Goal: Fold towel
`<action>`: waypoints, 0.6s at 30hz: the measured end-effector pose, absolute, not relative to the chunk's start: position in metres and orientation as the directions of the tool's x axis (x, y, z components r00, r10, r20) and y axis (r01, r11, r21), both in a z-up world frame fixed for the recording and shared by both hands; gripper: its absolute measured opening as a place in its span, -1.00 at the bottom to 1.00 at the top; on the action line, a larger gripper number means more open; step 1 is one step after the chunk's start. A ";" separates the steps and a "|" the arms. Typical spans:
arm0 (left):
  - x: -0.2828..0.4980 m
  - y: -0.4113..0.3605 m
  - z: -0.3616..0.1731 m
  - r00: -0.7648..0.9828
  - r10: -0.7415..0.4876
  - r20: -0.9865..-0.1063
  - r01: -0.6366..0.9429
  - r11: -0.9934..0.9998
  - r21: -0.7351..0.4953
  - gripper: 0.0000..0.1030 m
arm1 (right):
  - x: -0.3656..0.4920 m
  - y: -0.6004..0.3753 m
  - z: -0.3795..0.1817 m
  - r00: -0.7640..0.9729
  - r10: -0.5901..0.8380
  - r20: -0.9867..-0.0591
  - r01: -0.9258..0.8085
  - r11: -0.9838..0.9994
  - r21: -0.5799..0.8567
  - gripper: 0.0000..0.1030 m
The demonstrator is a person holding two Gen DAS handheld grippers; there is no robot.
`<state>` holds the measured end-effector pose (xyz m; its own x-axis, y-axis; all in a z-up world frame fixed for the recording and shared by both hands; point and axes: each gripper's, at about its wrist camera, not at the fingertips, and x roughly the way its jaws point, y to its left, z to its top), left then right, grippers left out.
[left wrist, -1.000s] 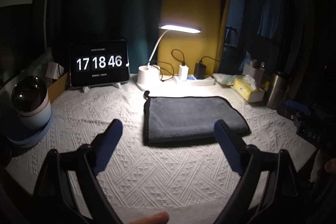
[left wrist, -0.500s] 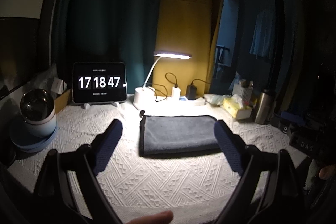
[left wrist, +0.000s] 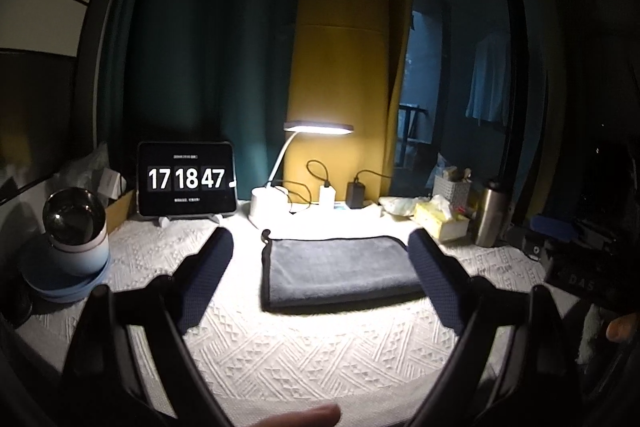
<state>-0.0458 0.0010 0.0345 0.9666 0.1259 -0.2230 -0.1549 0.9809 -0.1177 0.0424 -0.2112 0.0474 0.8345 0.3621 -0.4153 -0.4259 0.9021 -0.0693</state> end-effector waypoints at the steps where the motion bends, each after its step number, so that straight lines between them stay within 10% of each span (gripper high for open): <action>1: -0.045 0.001 0.034 0.966 0.126 -0.226 -0.155 0.981 -0.119 0.75 | 0.042 -0.211 0.047 0.834 0.362 -0.416 -0.426 0.902 -0.069 0.03; 18: -0.039 0.001 0.032 0.965 0.116 -0.237 -0.149 0.981 -0.128 0.75 | 0.041 -0.207 0.051 0.834 0.368 -0.410 -0.429 0.901 -0.065 0.03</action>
